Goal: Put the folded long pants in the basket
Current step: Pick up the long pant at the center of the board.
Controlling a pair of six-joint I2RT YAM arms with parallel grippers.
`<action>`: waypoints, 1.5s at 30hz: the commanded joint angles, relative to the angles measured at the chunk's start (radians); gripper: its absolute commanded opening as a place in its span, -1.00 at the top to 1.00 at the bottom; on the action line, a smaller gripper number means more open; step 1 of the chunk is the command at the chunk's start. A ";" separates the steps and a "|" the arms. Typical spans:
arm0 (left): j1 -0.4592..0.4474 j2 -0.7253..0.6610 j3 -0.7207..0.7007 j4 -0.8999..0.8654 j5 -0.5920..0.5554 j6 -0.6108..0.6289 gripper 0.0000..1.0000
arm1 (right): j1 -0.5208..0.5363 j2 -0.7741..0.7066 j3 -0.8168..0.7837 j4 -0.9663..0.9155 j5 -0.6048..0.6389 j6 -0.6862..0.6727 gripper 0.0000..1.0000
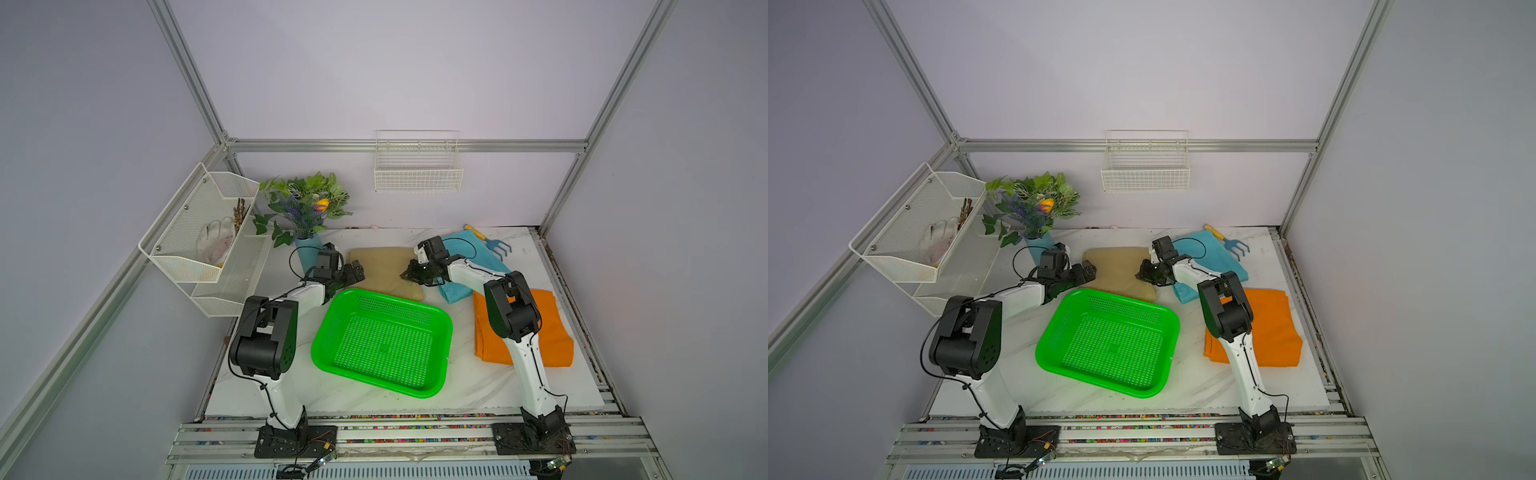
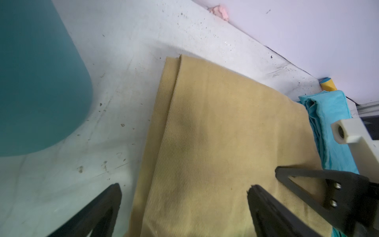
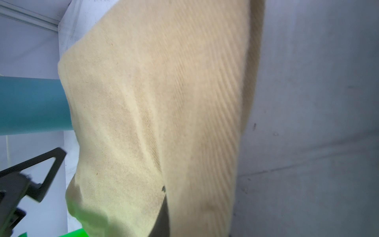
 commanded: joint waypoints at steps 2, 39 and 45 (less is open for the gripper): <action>0.013 0.095 0.092 0.005 0.079 -0.049 -1.00 | 0.014 -0.029 -0.060 -0.056 0.049 -0.023 1.00; -0.081 0.176 0.537 -0.185 0.259 -0.149 1.00 | -0.019 -0.093 0.191 -0.051 0.053 0.001 1.00; -0.081 0.136 0.566 -0.169 0.259 -0.141 1.00 | -0.038 -0.152 0.214 -0.064 0.078 -0.036 1.00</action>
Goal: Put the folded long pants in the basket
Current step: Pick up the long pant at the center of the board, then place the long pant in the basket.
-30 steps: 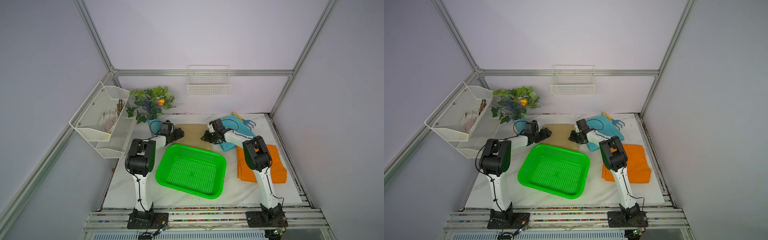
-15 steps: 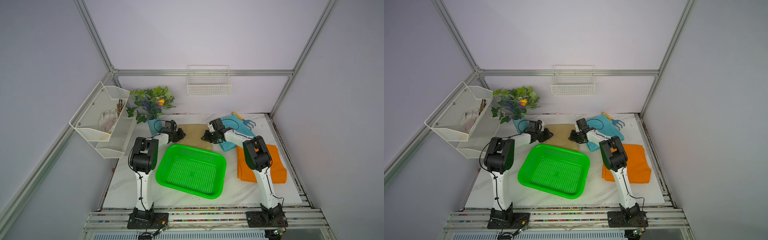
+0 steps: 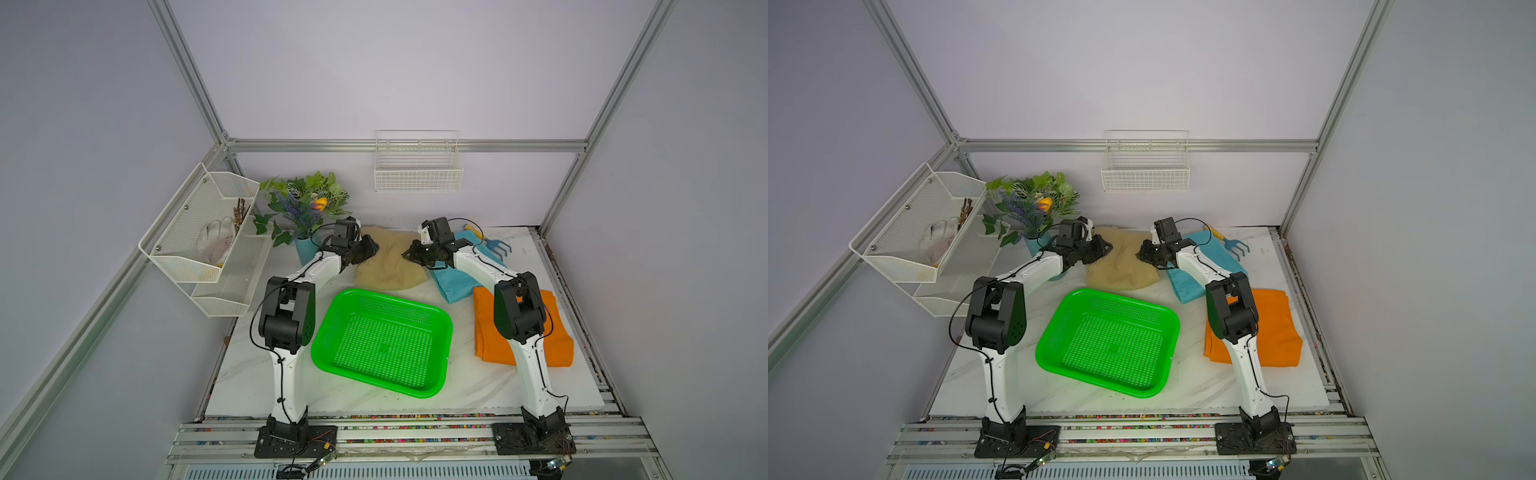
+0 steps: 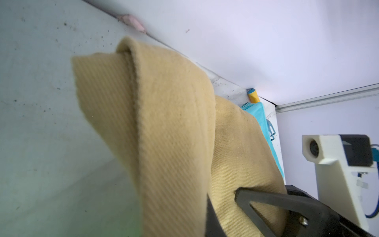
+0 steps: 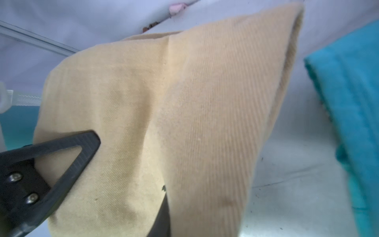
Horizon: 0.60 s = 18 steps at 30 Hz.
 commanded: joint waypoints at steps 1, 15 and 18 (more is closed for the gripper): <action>-0.011 -0.092 0.050 0.028 0.043 -0.002 1.00 | -0.012 -0.101 0.041 0.027 0.032 -0.034 1.00; -0.009 -0.214 0.069 -0.072 0.100 0.027 1.00 | -0.004 -0.389 -0.180 -0.037 0.041 -0.054 1.00; -0.010 -0.273 0.022 -0.094 0.120 0.028 1.00 | 0.027 -0.515 -0.334 -0.026 0.066 -0.059 1.00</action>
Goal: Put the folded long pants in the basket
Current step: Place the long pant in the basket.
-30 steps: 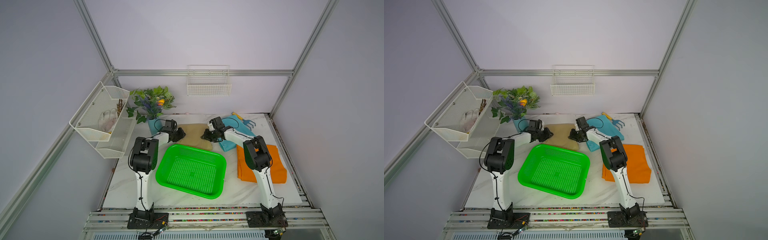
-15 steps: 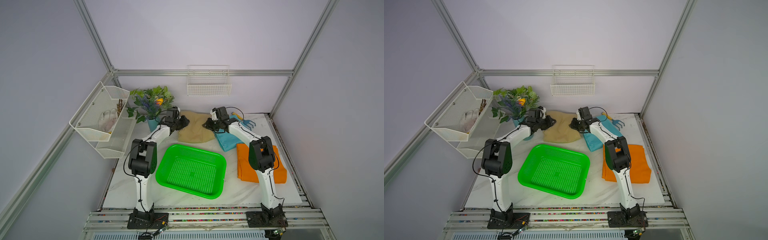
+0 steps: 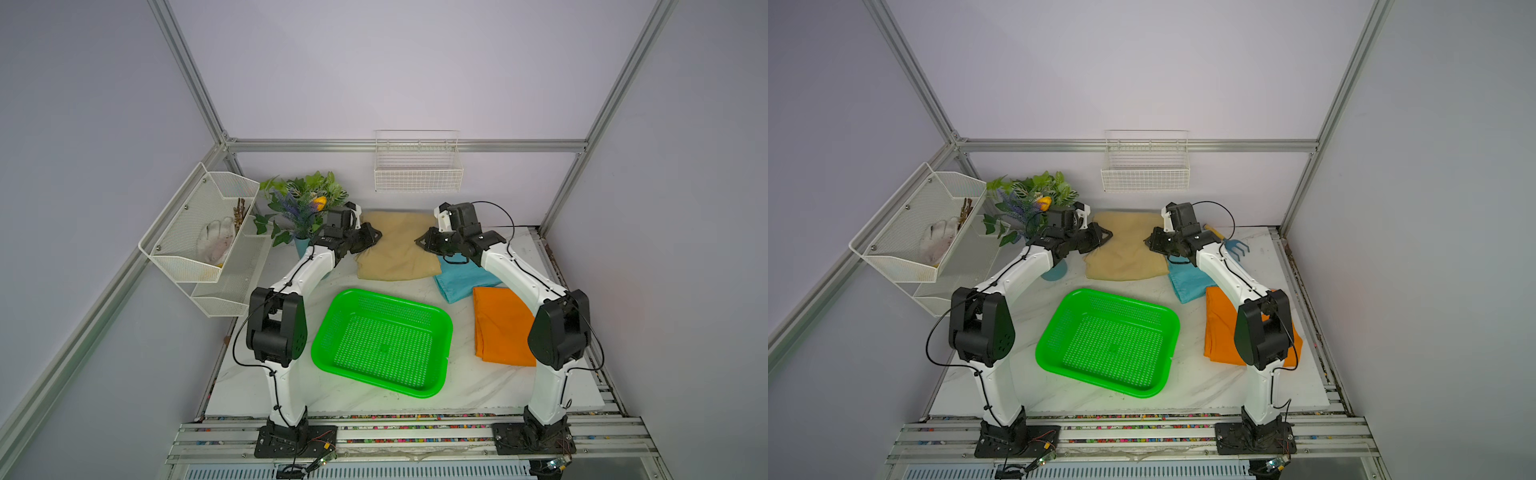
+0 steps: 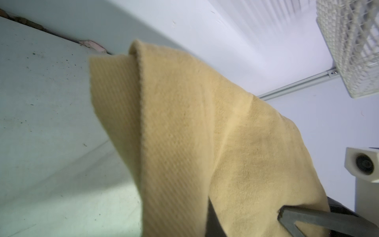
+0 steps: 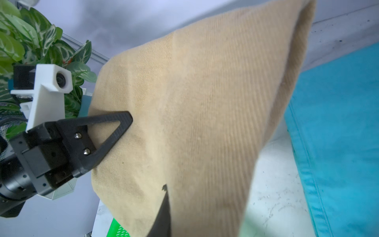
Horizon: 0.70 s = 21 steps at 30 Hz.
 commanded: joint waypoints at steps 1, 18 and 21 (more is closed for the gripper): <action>-0.002 -0.135 -0.027 0.006 0.040 0.019 1.00 | 0.040 -0.148 -0.138 0.026 0.038 -0.021 1.00; -0.060 -0.617 -0.435 -0.312 -0.041 0.130 1.00 | 0.482 -0.701 -0.694 -0.104 0.334 0.033 1.00; -0.070 -0.686 -0.510 -0.335 -0.066 0.115 1.00 | 0.537 -0.697 -0.744 -0.137 0.332 0.084 1.00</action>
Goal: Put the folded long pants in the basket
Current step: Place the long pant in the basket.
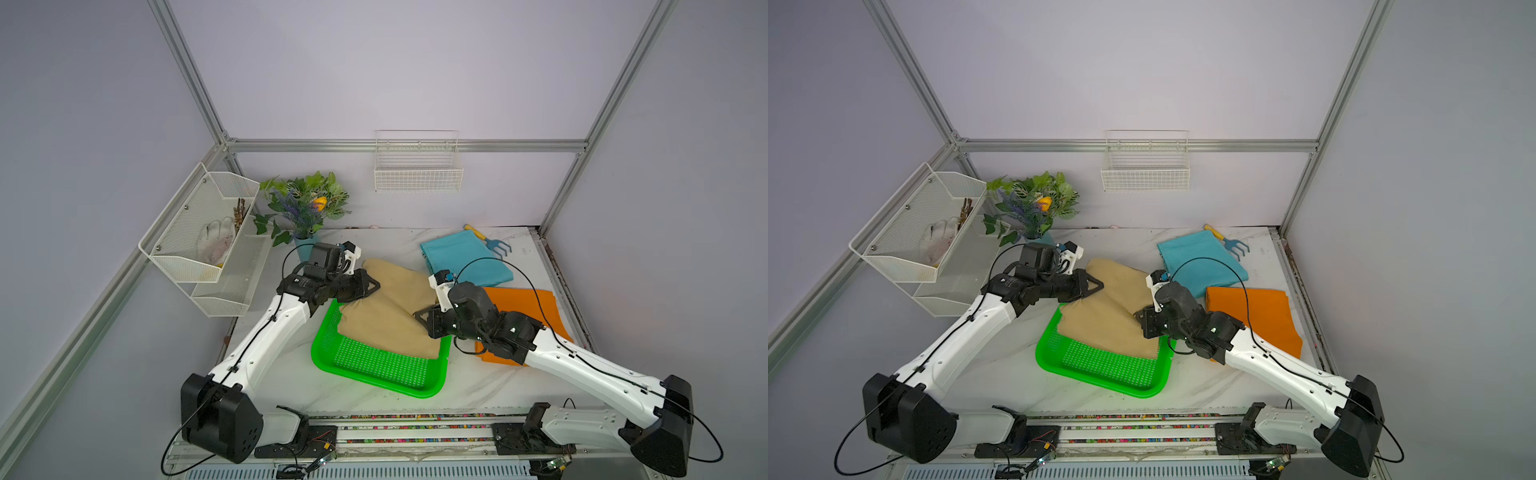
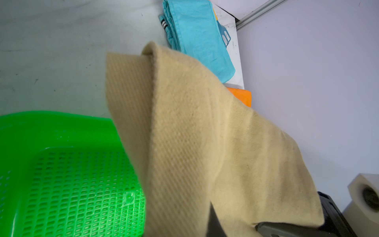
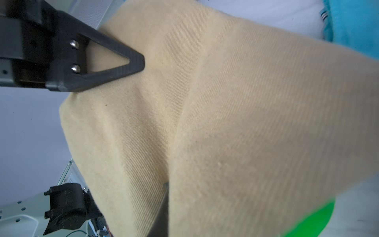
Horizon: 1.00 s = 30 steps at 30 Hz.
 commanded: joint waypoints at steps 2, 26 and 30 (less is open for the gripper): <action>0.009 -0.100 -0.074 0.018 -0.137 0.020 1.00 | 0.074 -0.006 -0.077 -0.141 0.002 0.068 1.00; -0.005 0.199 -0.160 0.174 -0.278 0.123 1.00 | 0.091 0.263 -0.185 -0.088 0.058 0.068 1.00; -0.004 0.273 -0.167 0.175 -0.319 0.180 1.00 | 0.091 0.320 -0.190 -0.083 0.055 0.047 1.00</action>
